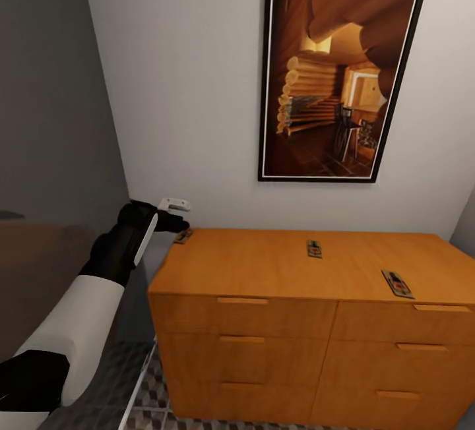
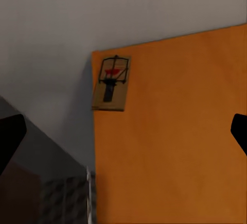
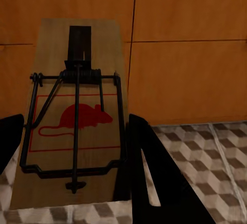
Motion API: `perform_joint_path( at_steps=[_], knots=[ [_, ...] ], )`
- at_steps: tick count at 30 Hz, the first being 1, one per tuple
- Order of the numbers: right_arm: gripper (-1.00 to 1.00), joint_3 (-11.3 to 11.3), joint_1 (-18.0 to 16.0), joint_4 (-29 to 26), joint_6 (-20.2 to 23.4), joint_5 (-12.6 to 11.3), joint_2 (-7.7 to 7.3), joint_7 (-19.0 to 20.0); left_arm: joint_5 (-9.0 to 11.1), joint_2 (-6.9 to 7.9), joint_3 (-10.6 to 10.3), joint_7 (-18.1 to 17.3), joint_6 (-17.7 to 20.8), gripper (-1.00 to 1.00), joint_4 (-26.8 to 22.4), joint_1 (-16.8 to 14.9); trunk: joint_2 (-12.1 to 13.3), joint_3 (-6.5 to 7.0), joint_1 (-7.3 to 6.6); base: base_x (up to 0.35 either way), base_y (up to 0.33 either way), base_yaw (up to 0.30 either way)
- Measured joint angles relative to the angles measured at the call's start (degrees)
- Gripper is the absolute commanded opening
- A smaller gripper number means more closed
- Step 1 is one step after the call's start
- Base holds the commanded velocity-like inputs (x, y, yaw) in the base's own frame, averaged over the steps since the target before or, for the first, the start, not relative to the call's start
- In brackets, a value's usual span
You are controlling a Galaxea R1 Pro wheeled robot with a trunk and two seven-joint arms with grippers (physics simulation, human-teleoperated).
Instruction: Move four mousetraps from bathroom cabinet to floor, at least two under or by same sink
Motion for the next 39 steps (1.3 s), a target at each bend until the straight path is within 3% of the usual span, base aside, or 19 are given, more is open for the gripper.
perform_joint_path(
  at_steps=[9,13,15,17,24,30,39],
  knots=[
    [-1.0,0.0,0.0,0.0,0.0,0.0,0.0,0.0,0.1,0.01,0.0,-0.4,0.1,1.0,1.5,0.0,0.0,0.0,0.01,0.224,0.0,0.0],
    [-1.0,0.0,0.0,0.0,0.0,0.0,0.0,0.0,0.1,0.2,0.1,-3.3,0.1,1.0,2.0,0.0,0.0,0.0,0.02,0.055,0.0,0.0],
    [-1.0,0.0,0.0,0.0,0.0,0.0,0.0,0.0,0.0,0.77,0.2,-5.9,0.1,1.0,2.2,0.0,0.0,0.0,0.03,0.019,0.0,0.0],
    [-1.0,0.0,0.0,0.0,0.0,0.0,0.0,0.0,-0.1,2.29,0.2,-9.6,0.2,1.0,2.2,0.0,0.0,0.0,0.03,0.009,0.0,0.0],
    [-1.0,0.0,0.0,0.0,0.0,0.0,0.0,0.0,-0.1,6.04,0.3,-16.5,0.2,1.0,2.2,0.0,0.0,0.0,0.03,0.003,0.0,0.0],
    [-1.0,0.0,0.0,0.0,0.0,0.0,0.01,0.0,-0.1,7.81,0.3,-17.9,0.2,1.0,1.7,0.0,0.0,0.0,0.03,0.0,0.0,0.0],
    [-1.0,0.0,0.0,0.0,3.0,0.0,0.01,0.1,-0.3,8.77,0.3,-18.0,0.2,1.0,1.4,0.0,0.0,0.0,0.03,0.0,0.0,0.0]
  ],
)
